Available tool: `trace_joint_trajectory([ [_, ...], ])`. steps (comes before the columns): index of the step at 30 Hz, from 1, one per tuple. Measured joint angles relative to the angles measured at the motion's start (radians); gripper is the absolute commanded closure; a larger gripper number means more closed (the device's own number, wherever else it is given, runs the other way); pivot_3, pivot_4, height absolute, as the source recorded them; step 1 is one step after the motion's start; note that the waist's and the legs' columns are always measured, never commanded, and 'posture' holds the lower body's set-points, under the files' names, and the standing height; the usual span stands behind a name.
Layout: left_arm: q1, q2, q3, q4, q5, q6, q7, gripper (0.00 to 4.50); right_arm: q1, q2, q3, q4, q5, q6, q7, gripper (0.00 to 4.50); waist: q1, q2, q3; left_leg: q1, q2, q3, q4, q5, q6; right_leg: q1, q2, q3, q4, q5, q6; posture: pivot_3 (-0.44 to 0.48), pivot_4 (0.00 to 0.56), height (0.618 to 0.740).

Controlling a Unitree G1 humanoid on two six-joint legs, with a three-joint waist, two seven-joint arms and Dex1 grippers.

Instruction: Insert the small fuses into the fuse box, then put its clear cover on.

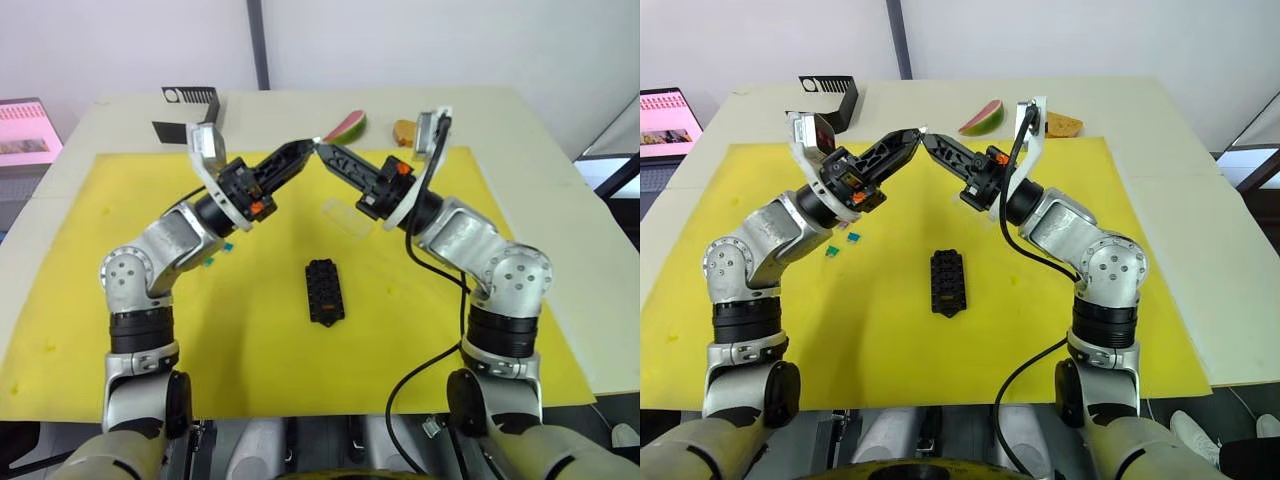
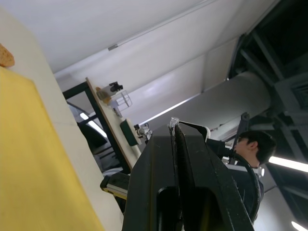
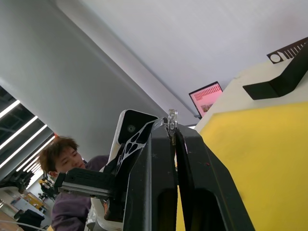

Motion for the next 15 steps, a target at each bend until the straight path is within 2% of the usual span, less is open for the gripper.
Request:
trace_joint_trajectory([
  [1, 0.000, 0.008, -0.002, -0.001, 0.002, 0.001, -0.006, 4.50, 0.001, -0.001, 0.001, 0.000, 0.009, 0.000, -0.004, 4.48, 0.000, 0.000, 0.000, 0.000, 0.000, 0.000, 0.000, 0.000, 0.000, 0.000, 0.000, 0.000, 0.000, 0.000, 0.000, 0.000, 0.150, 0.740],
  [4, 0.000, 0.054, -0.012, -0.014, 0.025, 0.018, -0.025, 3.64, 0.002, -0.014, 0.003, 0.000, 0.037, 0.003, -0.014, 4.50, -0.001, 0.000, 0.000, 0.000, 0.000, 0.000, 0.000, 0.000, 0.000, 0.000, 0.000, 0.000, 0.000, 0.000, 0.000, 0.000, 0.150, 0.740],
  [7, 0.036, 0.134, -0.011, -0.019, 0.042, 0.055, -0.073, 2.11, 0.001, -0.038, 0.002, -0.018, 0.082, 0.004, -0.013, 4.50, -0.002, 0.001, 0.000, 0.000, 0.000, 0.000, 0.000, 0.000, 0.000, 0.000, 0.000, 0.000, 0.000, 0.000, 0.000, 0.000, 0.150, 0.740],
  [11, 0.105, 0.312, 0.002, -0.090, 0.093, 0.146, -0.240, 0.15, 0.001, -0.154, 0.004, -0.049, 0.130, 0.037, 0.029, 4.50, -0.005, 0.001, 0.001, 0.000, 0.001, 0.000, -0.001, 0.000, 0.001, 0.000, 0.001, 0.000, -0.001, 0.000, 0.000, 0.000, 0.150, 0.740],
  [13, 0.146, 0.414, -0.003, -0.186, 0.209, 0.150, -0.388, 0.15, 0.008, -0.261, 0.044, -0.091, 0.095, 0.069, 0.114, 4.50, -0.002, 0.002, 0.001, 0.000, 0.001, 0.001, -0.001, -0.003, 0.005, 0.000, 0.001, 0.000, -0.002, 0.000, 0.000, 0.000, 0.150, 0.740],
  [15, 0.217, 0.564, -0.051, -0.304, 0.405, 0.112, -0.596, 0.06, 0.042, -0.453, 0.113, -0.181, -0.014, 0.097, 0.272, 4.50, 0.001, 0.004, 0.002, 0.000, 0.000, 0.002, -0.001, -0.003, 0.005, 0.002, 0.001, 0.000, -0.004, -0.001, -0.001, 0.000, 0.150, 0.740],
])
